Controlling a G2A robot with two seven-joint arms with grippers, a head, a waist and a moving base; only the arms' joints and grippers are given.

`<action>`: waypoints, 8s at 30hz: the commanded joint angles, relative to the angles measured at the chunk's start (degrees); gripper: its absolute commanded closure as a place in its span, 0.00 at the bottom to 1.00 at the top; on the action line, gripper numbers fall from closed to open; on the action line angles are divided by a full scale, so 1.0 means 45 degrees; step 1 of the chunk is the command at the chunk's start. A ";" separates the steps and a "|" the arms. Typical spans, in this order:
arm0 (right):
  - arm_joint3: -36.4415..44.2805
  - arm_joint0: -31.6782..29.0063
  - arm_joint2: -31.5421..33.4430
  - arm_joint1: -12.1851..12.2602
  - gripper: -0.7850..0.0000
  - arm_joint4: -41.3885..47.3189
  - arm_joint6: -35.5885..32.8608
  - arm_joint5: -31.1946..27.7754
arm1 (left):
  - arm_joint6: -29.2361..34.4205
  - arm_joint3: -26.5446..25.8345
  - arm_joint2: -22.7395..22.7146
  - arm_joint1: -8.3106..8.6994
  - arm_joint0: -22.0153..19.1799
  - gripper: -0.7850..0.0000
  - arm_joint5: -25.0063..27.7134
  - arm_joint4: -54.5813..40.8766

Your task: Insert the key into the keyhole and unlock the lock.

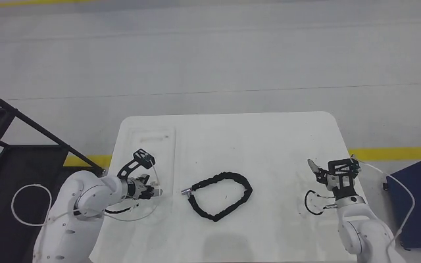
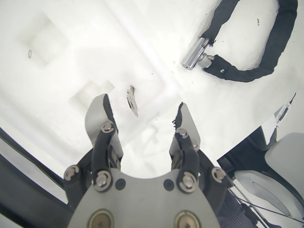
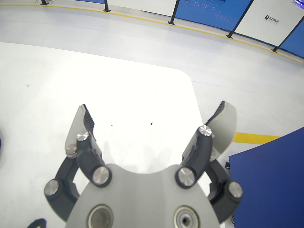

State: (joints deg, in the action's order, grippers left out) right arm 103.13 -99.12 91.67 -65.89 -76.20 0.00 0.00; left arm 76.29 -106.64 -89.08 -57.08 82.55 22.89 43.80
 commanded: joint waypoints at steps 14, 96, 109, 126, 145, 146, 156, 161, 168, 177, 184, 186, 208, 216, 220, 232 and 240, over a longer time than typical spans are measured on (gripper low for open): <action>0.0000 0.0000 0.0000 0.0000 0.00 0.0000 0.0000 0.0000 | 0.0147 0.0633 0.0904 0.0160 -0.0762 0.57 0.0034 0.0311; 0.0000 0.0000 0.0000 0.0000 0.00 0.0000 0.0000 0.0000 | -0.7031 0.2760 -0.1907 0.1532 0.2787 1.00 0.7803 -1.4215; 0.1201 0.0586 0.0210 0.0063 0.00 -0.1636 -0.0863 -0.0093 | -0.7031 0.2760 -0.1907 0.1532 0.2787 1.00 0.7803 -1.4215; 0.2207 0.3416 -0.5016 -0.0078 0.00 -0.7321 -0.4429 -0.4330 | -0.7031 0.2760 -0.1907 0.1532 0.2787 1.00 0.7803 -1.4215; 0.1070 0.4464 -0.6864 -0.0318 0.00 -0.7747 -0.4265 -0.5349 | -0.7031 0.2760 -0.1907 0.1532 0.2787 1.00 0.7803 -1.4215; 0.1070 0.4464 -0.6864 -0.0318 0.00 -0.7747 -0.4265 -0.5349 | -0.7031 0.2760 -0.1907 0.1532 0.2787 1.00 0.7803 -1.4215; 0.0663 0.5435 -0.6095 -0.0203 0.00 -0.4137 -0.3349 -0.9843 | -0.7031 0.2760 -0.1907 0.1532 0.2787 1.00 0.7803 -1.4215; -0.0261 0.7678 -0.6854 -0.0220 0.00 -0.1501 -0.4623 -1.2889 | -0.7031 0.2760 -0.1907 0.1532 0.2787 1.00 0.7803 -1.4215; -0.2711 1.1852 -1.0754 -0.0381 0.00 0.3155 -0.6761 -1.2889 | -0.7031 0.2760 -0.1907 0.1532 0.2787 1.00 0.7803 -1.4215; -0.5902 1.5513 -1.4451 -0.1341 0.00 0.5324 -0.7710 -1.2889 | -0.7031 0.2760 -0.1907 0.1532 0.2787 1.00 0.7803 -1.4215; -0.7693 1.6338 -1.5986 -0.2491 0.00 0.4749 -0.7499 -1.2474 | -0.7031 0.2760 -0.1907 0.1532 0.2787 1.00 0.7803 -1.4215; -0.7844 1.6434 -1.6325 -0.2776 0.00 0.3906 -0.7220 -1.2358 | -0.7031 0.2760 -0.1907 0.1532 0.2787 1.00 0.7803 -1.4215; -1.1158 1.6526 -1.7332 -0.4828 0.58 0.1310 -0.5150 -1.1680 | -0.7031 0.2760 -0.1907 0.1532 0.2787 1.00 0.7803 -1.4215; -1.1998 1.6368 -1.7418 -0.5312 0.55 0.1084 -0.4742 -1.1845 | -0.7031 0.2760 -0.1907 0.1532 0.2787 1.00 0.7803 -1.4215; -1.2348 1.6313 -1.7470 -0.5542 0.62 0.0882 -0.4577 -1.1886 | -0.7031 0.2760 -0.1907 0.1532 0.2787 1.00 0.7803 -1.4215; -1.3327 1.6372 -1.7473 -0.6041 1.00 0.0240 -0.4090 -1.2236 | -0.7031 0.2760 -0.1907 0.1532 0.2787 1.00 0.7803 -1.4215; -1.2931 1.6541 -1.6892 -0.5584 1.00 -0.0184 -0.2733 -1.2889 | -0.7031 0.2760 -0.1907 0.1532 0.2787 1.00 0.7803 -1.4215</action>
State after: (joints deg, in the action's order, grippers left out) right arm 44.53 -24.58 15.28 -91.48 -76.89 -13.39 -57.75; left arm 44.65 -94.22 -97.66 -50.18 95.09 58.00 -20.17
